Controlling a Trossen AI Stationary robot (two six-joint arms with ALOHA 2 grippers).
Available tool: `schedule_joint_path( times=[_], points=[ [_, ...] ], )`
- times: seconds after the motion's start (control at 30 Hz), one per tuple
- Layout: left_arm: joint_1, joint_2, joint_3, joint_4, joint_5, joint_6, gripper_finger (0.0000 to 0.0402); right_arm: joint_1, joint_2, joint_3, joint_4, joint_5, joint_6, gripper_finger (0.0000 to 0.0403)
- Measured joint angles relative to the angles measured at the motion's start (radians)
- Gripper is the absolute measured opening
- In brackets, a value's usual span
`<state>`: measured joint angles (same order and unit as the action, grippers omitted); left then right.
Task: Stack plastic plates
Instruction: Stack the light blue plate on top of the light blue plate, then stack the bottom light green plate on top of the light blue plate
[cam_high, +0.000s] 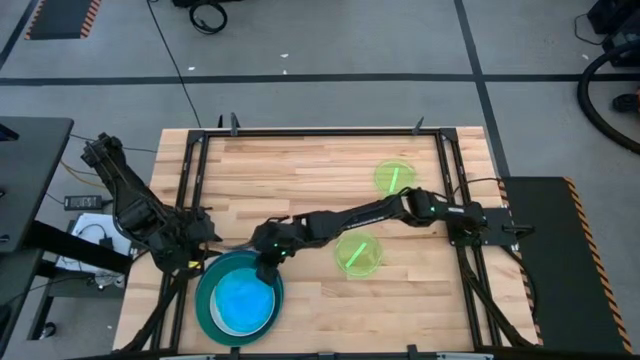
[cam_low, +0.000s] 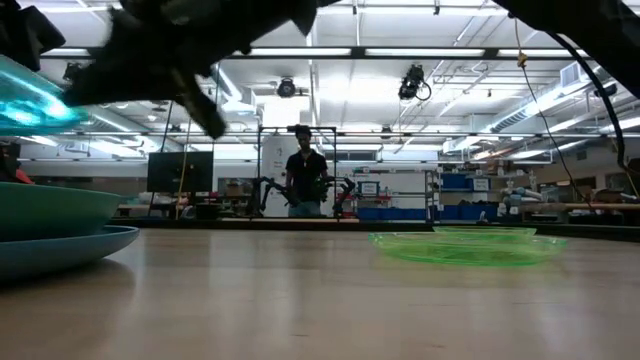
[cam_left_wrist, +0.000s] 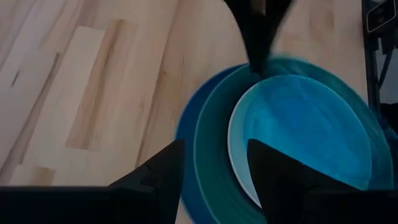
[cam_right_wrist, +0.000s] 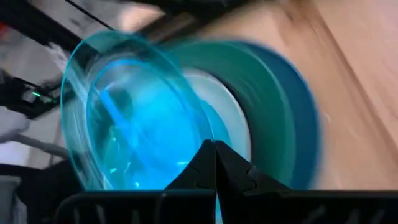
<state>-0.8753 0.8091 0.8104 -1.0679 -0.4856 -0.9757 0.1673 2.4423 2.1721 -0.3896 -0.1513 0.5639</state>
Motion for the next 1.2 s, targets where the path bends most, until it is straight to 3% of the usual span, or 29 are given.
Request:
schedule_joint_path(
  times=[0.27, 0.67, 0.93, 1.2],
  points=[
    [0.001, 0.002, 0.000, 0.002, -0.004, -0.009, 0.0181, 0.028, 0.040, 0.000, 0.128, -0.015, -0.100, 0.0003],
    [0.001, 0.002, 0.000, 0.010, -0.018, -0.009, 0.0181, 0.026, 0.095, -0.004, 0.075, -0.022, -0.104, 0.0007],
    [0.001, 0.002, 0.000, 0.010, -0.018, -0.010, 0.0181, 0.026, 0.093, -0.002, 0.075, -0.007, -0.106, 0.0048],
    [0.001, 0.002, 0.000, 0.009, -0.018, -0.009, 0.0181, 0.001, 0.052, -0.001, 0.015, -0.097, -0.095, 0.0074]
  ],
)
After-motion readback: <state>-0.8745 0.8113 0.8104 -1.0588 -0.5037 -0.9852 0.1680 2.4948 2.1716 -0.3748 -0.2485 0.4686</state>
